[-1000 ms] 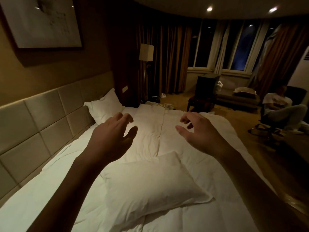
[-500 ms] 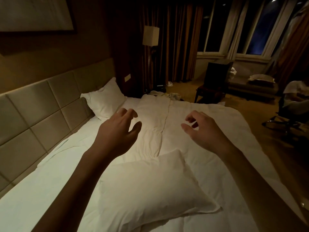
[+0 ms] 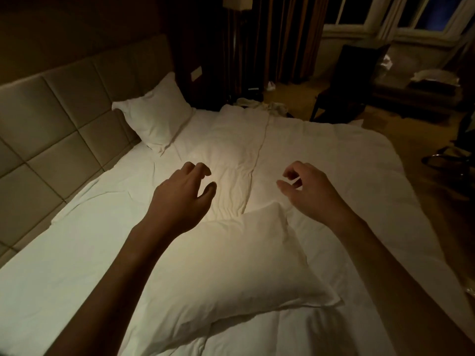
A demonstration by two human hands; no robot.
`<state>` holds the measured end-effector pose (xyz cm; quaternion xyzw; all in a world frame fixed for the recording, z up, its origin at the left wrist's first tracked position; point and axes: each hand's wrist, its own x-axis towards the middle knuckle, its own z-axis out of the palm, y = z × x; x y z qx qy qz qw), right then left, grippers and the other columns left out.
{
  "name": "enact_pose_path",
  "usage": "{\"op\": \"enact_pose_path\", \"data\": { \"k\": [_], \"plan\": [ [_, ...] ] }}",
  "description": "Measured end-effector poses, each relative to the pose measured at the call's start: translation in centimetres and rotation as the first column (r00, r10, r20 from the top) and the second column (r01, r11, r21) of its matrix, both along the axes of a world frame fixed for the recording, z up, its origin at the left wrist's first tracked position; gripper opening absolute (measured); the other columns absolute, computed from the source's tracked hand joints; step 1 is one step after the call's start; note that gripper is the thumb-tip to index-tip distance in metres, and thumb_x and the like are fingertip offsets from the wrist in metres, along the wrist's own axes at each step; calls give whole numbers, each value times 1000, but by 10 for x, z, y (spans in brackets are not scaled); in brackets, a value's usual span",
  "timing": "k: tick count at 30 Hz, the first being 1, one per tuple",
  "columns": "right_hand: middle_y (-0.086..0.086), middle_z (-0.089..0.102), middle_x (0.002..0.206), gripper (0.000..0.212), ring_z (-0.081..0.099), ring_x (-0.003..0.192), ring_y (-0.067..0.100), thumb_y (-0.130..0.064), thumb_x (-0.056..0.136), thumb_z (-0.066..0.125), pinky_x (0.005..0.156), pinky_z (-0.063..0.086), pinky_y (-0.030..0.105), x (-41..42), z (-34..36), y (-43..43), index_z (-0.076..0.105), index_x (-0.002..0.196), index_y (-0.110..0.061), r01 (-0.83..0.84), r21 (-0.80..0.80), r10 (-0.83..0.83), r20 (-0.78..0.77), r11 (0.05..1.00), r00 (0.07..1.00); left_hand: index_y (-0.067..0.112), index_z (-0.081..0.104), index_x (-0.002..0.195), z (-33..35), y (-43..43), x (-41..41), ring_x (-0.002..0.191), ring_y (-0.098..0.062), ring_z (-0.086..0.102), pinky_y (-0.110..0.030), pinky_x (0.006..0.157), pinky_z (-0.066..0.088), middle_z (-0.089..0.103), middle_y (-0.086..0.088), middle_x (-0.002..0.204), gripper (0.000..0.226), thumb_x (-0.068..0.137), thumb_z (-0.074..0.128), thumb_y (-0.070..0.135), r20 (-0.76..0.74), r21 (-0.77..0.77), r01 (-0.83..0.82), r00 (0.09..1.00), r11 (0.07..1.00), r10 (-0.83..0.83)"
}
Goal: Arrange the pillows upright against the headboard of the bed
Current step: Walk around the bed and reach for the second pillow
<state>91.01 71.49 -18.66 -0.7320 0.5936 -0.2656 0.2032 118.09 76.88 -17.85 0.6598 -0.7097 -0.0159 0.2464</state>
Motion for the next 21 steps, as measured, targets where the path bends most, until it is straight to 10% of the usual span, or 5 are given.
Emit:
{"op": "enact_pose_path", "data": {
  "k": [21],
  "plan": [
    [-1,58,110,24,58,97,18,-39,90,62,89,52,40,26,-235,-104,57,105,-21,95,433,-79,-54,897,995,18,51,129,-235,-99,43,99,-24,61,-37,75,45,55,-4,126,38,97,47,39,-112,372,-244,946,896,304]
  ]
}}
